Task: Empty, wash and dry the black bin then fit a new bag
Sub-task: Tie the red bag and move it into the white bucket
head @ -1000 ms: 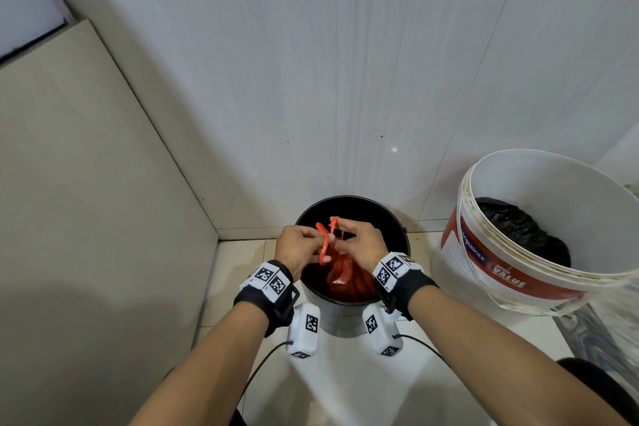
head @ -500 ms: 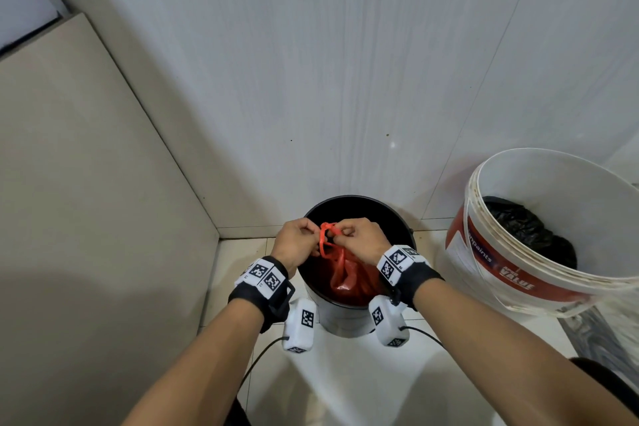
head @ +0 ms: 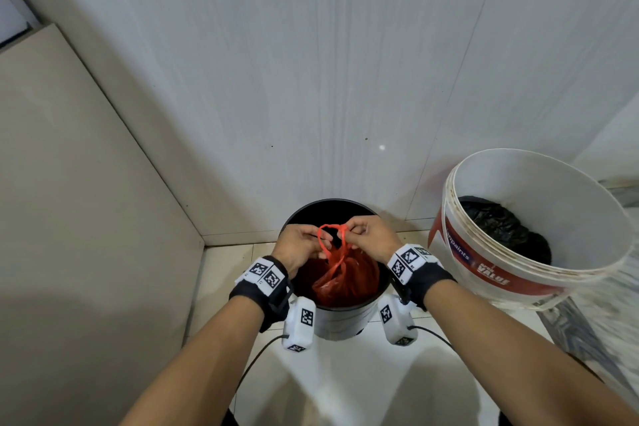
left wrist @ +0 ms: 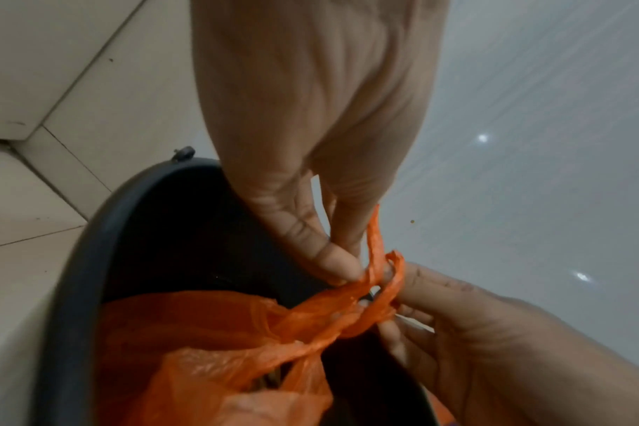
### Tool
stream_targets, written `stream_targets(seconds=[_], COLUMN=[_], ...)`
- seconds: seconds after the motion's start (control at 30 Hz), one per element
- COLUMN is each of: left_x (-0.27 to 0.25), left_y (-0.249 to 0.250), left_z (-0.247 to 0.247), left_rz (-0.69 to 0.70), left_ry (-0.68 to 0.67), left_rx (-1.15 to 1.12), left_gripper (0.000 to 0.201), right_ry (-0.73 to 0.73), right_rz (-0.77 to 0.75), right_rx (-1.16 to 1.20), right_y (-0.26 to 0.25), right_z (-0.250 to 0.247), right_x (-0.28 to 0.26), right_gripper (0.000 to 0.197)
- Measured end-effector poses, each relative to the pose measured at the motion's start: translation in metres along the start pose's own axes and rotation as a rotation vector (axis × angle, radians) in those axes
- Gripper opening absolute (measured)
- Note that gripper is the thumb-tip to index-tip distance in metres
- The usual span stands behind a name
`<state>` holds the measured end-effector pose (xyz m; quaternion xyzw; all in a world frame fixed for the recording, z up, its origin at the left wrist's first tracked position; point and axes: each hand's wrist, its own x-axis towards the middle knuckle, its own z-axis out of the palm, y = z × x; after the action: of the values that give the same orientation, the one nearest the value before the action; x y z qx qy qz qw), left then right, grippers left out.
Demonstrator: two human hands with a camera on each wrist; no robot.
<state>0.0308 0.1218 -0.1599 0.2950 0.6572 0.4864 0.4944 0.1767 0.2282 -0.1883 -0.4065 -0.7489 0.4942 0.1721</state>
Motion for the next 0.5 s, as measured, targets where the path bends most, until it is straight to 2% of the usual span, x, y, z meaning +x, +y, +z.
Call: stream_targets(seconds=[0.17,0.27,0.37,0.47,0.5], left_x=[0.0,-0.001,0.001,0.002,0.002], left_y=[-0.002,-0.005,-0.009,-0.01,-0.011], left_z=[0.006,0.009,0.01,0.007,0.005], left_rz=[-0.035,-0.005,0.048,0.058,0.053], left_ry=[0.005,0.069,0.156,0.224,0.246], left_rx=[-0.033,0.005,0.104,0.111,0.096], left_gripper=[0.01,0.014,0.015,0.029,0.032], right_ry=[0.087,0.134,0.093,0.055,0.04], right_rz=[0.007,-0.01,0.007,0.019,0.029], right_rx=[-0.004,-0.019,0.01,0.003,-0.004], right_y=[-0.012,-0.019,-0.025,-0.024,-0.022], right_z=[0.007,0.011,0.011,0.007,0.006], right_x=[-0.006,-0.004,-0.004,-0.005,-0.006], right_gripper=[0.012,0.011,0.008,0.003,0.008])
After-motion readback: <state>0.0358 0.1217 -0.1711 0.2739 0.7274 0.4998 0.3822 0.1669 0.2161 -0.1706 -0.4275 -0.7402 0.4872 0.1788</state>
